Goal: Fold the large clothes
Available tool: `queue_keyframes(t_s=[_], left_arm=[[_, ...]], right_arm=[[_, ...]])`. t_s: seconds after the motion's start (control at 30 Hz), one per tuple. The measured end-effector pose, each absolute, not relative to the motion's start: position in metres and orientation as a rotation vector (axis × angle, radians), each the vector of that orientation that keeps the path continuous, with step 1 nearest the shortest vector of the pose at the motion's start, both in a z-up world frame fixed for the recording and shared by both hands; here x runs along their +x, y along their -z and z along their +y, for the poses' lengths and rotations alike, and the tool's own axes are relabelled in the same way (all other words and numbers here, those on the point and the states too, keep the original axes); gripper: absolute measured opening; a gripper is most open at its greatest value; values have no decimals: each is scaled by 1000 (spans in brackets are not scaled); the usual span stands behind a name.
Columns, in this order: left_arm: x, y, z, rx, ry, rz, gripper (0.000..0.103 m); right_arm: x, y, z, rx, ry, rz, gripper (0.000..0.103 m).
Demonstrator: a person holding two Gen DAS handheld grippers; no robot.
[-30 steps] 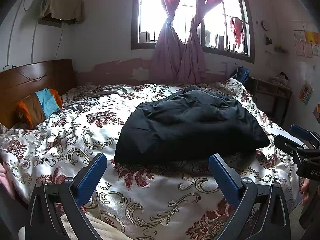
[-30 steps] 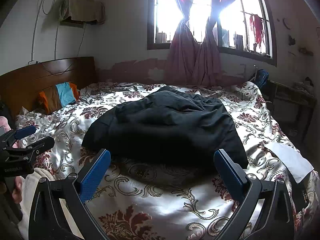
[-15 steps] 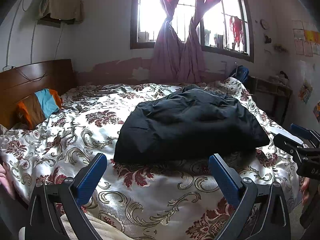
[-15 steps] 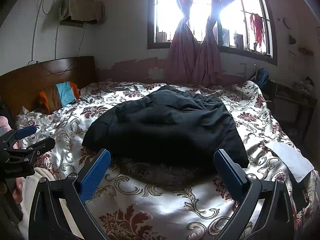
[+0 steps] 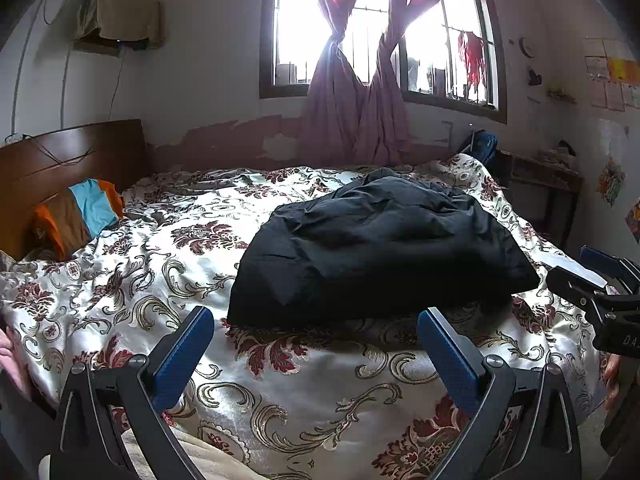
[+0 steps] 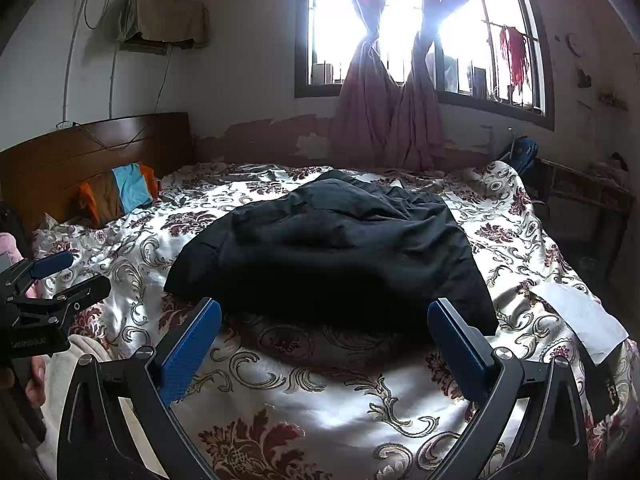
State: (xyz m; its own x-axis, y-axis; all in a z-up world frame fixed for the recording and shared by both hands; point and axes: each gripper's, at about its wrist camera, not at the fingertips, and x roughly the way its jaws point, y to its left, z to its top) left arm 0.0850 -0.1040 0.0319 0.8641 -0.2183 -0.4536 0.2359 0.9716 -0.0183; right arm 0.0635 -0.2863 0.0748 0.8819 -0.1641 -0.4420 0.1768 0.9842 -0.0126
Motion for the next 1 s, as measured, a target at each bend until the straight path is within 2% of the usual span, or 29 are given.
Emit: queue_keyframes(t_s=[1.0], left_arm=[[85,-32,-103,43,240,470,103]], right_arm=[[63,-73,-286,32,175,461,102]])
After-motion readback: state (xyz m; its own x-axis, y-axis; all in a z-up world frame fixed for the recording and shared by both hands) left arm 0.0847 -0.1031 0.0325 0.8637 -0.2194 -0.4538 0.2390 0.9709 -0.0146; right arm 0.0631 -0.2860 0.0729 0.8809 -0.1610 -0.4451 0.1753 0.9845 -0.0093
